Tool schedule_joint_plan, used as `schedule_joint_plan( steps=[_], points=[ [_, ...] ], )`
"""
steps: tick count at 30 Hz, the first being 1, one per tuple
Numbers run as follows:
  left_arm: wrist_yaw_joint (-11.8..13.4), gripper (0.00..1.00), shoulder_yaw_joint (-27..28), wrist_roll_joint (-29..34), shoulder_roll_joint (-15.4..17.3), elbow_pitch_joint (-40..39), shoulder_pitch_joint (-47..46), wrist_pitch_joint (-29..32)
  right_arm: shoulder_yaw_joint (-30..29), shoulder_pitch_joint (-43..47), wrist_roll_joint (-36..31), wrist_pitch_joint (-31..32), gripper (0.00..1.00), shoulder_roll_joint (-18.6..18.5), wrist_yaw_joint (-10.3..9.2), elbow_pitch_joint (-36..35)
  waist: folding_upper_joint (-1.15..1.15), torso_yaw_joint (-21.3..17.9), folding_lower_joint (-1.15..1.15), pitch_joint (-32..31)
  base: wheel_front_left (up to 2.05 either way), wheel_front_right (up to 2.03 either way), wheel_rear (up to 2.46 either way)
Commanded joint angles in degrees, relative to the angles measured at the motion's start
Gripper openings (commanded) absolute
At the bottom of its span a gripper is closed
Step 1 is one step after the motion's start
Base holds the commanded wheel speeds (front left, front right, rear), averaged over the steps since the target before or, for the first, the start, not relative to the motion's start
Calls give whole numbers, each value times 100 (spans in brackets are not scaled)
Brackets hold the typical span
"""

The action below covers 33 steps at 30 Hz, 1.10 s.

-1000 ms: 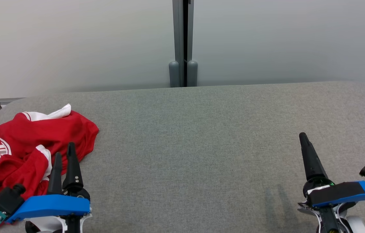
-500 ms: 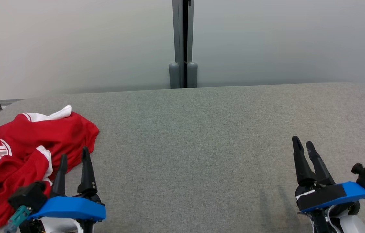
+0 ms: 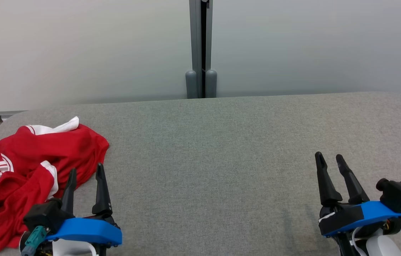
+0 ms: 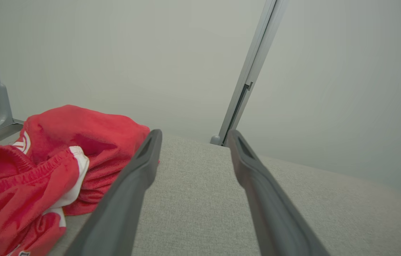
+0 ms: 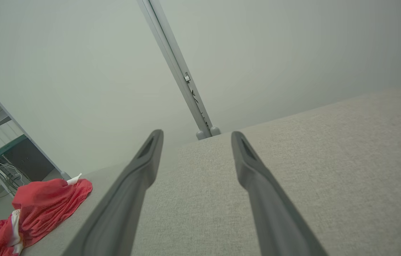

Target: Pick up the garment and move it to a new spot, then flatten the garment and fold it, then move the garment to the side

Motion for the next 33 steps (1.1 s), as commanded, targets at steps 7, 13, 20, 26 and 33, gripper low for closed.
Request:
schedule_joint_plan(
  steps=[7,13,20,26,33],
  points=[
    [76,100,-80,417,47,-86,-29,-138,-72,-138,-521,-140,100,32,12,68,0,3,0,-1,0,0,0],
    [104,100,-117,703,54,-94,2,-215,-65,-170,-828,-216,100,39,12,128,0,3,0,-4,0,0,0],
    [110,100,-145,1017,63,-92,17,-300,-17,-177,-1150,-303,100,36,13,203,0,3,0,-7,0,0,0],
    [113,100,-169,1324,63,-102,33,-373,30,-198,-1405,-373,100,5,12,255,0,1,0,-10,0,0,0],
    [94,100,-181,1600,44,-127,62,-457,63,-213,-1666,-453,100,-19,9,309,0,1,0,-16,0,0,0]
  ],
)
